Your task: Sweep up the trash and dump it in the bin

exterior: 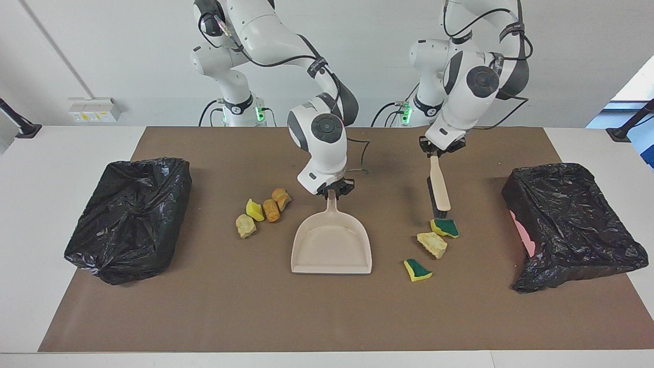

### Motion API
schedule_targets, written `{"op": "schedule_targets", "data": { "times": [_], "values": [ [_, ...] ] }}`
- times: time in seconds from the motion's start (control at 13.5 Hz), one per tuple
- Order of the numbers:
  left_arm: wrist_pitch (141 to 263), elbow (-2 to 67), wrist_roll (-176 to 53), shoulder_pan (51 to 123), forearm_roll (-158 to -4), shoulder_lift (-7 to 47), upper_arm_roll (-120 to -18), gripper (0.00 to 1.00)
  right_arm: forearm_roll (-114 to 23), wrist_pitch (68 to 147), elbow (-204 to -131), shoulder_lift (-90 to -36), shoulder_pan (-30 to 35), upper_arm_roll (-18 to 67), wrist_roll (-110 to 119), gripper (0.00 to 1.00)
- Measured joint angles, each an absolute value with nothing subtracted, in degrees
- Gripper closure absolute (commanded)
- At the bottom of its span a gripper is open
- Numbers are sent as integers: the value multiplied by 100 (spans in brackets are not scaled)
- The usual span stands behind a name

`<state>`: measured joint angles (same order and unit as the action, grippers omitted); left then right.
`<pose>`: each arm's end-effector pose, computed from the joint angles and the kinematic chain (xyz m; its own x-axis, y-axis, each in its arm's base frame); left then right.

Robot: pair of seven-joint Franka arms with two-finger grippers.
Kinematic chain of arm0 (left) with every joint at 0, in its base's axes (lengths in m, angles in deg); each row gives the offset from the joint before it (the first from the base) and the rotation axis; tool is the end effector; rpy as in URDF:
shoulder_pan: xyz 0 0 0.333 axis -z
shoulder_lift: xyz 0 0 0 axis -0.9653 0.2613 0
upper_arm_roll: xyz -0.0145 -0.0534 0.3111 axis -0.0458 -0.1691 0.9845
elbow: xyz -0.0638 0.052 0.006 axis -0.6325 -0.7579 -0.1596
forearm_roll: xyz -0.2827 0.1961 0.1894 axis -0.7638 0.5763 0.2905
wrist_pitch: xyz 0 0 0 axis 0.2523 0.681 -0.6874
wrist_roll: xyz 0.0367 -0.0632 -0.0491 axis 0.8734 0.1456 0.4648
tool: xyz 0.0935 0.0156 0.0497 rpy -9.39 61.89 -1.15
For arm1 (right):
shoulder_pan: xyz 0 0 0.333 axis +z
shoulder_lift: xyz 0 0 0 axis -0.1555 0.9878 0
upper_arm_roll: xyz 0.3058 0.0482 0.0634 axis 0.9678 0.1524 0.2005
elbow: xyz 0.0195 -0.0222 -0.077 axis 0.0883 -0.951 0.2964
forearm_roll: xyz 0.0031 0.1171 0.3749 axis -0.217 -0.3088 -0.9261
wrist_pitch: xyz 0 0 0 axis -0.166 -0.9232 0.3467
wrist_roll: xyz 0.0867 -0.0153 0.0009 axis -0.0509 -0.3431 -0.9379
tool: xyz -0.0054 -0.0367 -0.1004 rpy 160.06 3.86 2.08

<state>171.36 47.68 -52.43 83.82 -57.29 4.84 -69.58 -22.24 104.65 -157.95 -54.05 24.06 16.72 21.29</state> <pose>0.4800 -0.1128 0.4153 0.9748 -0.0964 -0.2012 -0.0989 -0.9951 -0.0021 0.5564 0.3596 0.3626 0.9314 0.3525 -0.0904 0.3446 -0.9342 -0.0923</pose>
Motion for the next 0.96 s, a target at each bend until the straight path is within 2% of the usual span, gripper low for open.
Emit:
{"op": "schedule_targets", "data": {
  "times": [0.3,0.45,0.67,0.96],
  "values": [
    [16945,3859,-5229,8064,-5683,1198,-6956,100,-1869,9684,-15840,-6030,2022,1616,-416,100],
    [16956,3663,-5222,7920,-5521,1429,-6954,100,-1419,9610,-16022,-6248,2021,1645,-1296,100],
    [17273,3409,-5210,7751,-5179,1788,-6956,100,-1139,9642,-16257,-6155,2105,1689,-2344,100],
    [18098,3284,-4941,7598,-5062,2347,-6959,100,-1129,9854,-16269,-5865,2456,1707,-2195,100]
  ]
}}
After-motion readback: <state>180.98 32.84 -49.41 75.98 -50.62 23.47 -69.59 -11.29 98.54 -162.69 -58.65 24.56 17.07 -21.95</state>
